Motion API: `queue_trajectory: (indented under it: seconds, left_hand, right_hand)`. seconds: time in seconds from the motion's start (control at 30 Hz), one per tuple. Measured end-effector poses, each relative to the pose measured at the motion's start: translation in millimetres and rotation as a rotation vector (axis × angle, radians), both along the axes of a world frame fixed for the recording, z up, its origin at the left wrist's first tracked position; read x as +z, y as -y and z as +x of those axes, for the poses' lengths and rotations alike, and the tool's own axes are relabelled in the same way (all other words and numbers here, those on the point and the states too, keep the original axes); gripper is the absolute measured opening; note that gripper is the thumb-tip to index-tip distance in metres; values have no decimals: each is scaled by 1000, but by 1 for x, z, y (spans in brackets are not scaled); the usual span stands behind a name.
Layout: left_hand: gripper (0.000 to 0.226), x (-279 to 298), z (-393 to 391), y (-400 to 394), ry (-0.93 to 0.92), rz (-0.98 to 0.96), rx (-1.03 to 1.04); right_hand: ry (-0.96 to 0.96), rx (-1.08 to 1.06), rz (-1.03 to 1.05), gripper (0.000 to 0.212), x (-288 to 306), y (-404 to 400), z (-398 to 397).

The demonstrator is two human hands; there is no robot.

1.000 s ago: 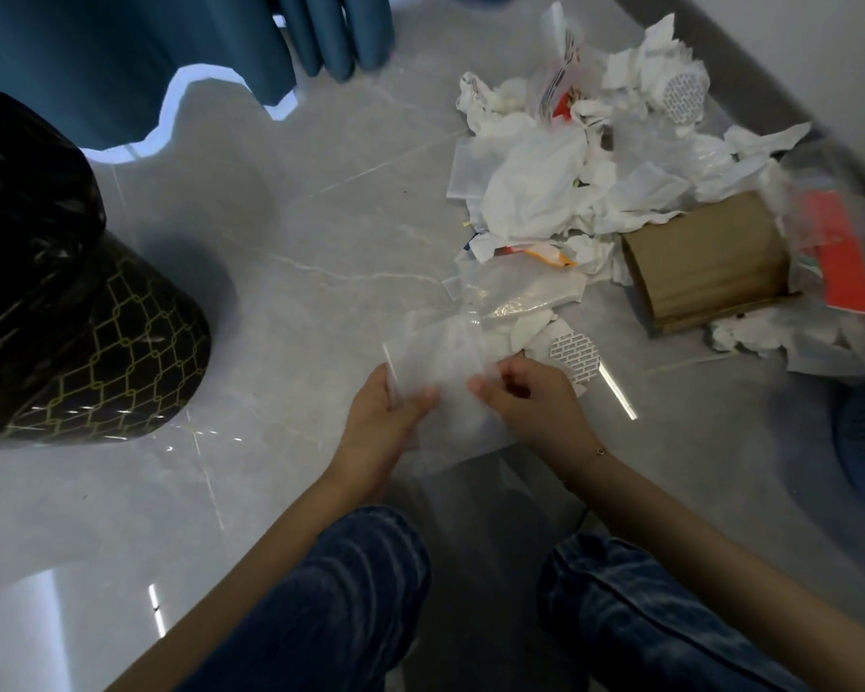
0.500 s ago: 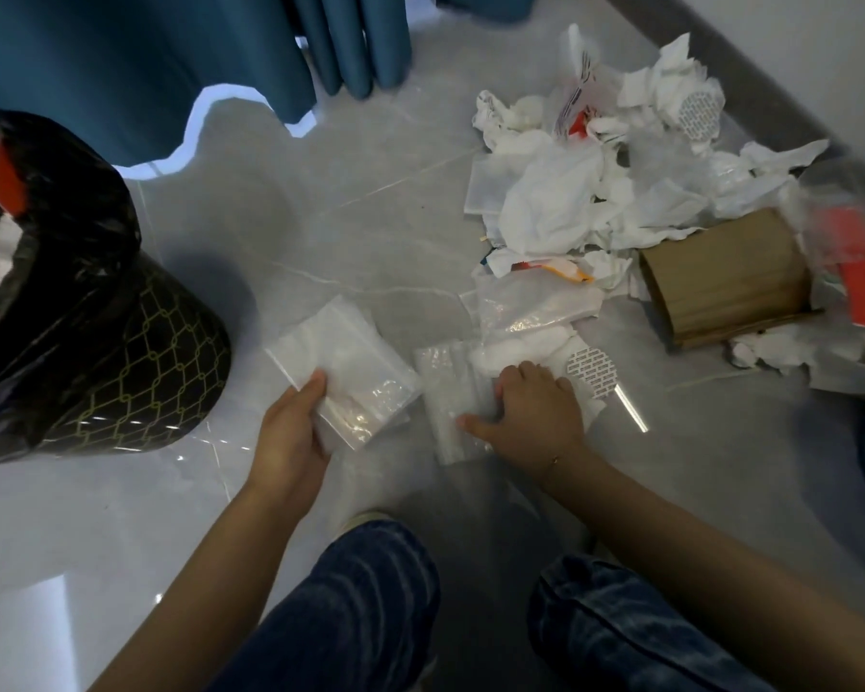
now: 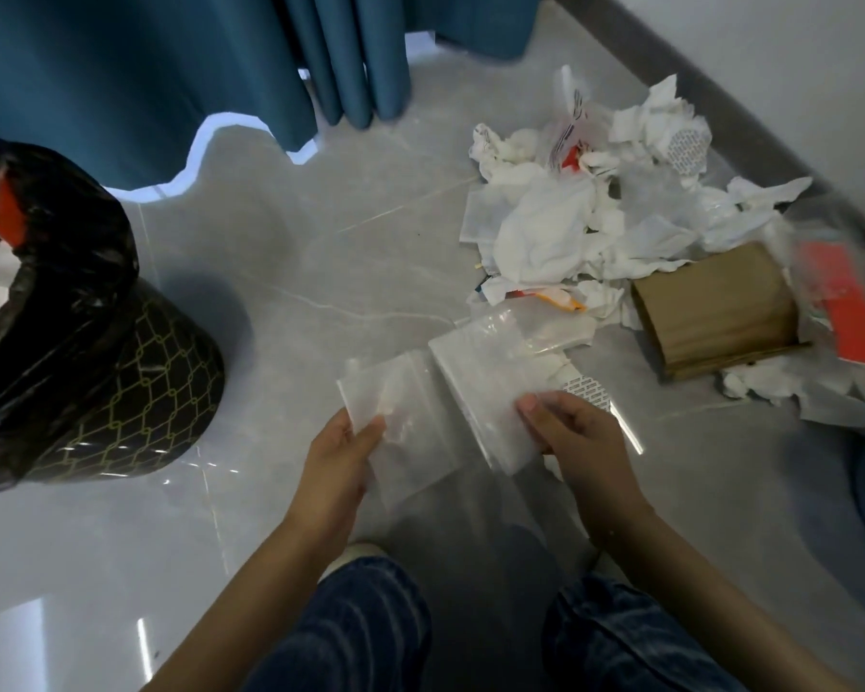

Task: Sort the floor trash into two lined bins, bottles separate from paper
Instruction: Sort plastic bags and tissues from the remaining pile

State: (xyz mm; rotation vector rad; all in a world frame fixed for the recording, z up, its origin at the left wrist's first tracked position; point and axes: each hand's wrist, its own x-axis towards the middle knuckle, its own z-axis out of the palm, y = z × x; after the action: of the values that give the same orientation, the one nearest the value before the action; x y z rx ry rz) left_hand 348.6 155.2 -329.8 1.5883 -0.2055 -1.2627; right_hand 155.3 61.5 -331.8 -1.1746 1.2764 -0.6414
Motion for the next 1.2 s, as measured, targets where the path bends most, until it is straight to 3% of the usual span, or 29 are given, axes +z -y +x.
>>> queue_trajectory:
  seconds: [0.17,0.3,0.43,0.5,0.53,0.67,0.73,0.83,0.93,1.07,1.2]
  left_hand:
    - [33,2,-31,13,-172,-55,-98]
    - [31,-3,-35,14,-62,-24,-163]
    - [22,-8,-25,16,-41,6,-84]
    - [25,-6,-19,16,-53,8,-70]
    - [26,-5,-16,17,-54,7,-61]
    - [27,0,-10,20,-114,-3,15]
    - [29,2,-10,21,-164,-1,34]
    - [34,3,-11,20,-209,7,22]
    - [45,1,-11,17,-247,5,16]
    - [35,0,-13,18,-258,-46,67]
    - [24,10,-23,29,-240,-120,46]
  right_hand:
    - [-176,120,-164,28,-5,-11,15]
    - [-244,326,-254,27,-11,-25,15]
    - [-237,179,-270,15,-12,-2,8]
    - [-358,111,-444,6,-16,27,0]
    - [-452,147,-561,13,-19,44,-4]
    - [-886,670,-1009,56,-33,106,-11]
    - [-1004,809,-1160,57,-40,123,-13]
    - [-981,773,-1281,34,-43,132,-19]
    - [-853,593,-1237,11,-35,126,-23]
    - [-605,279,-1026,19,-8,87,-15]
    - [-495,397,-938,28,7,30,10]
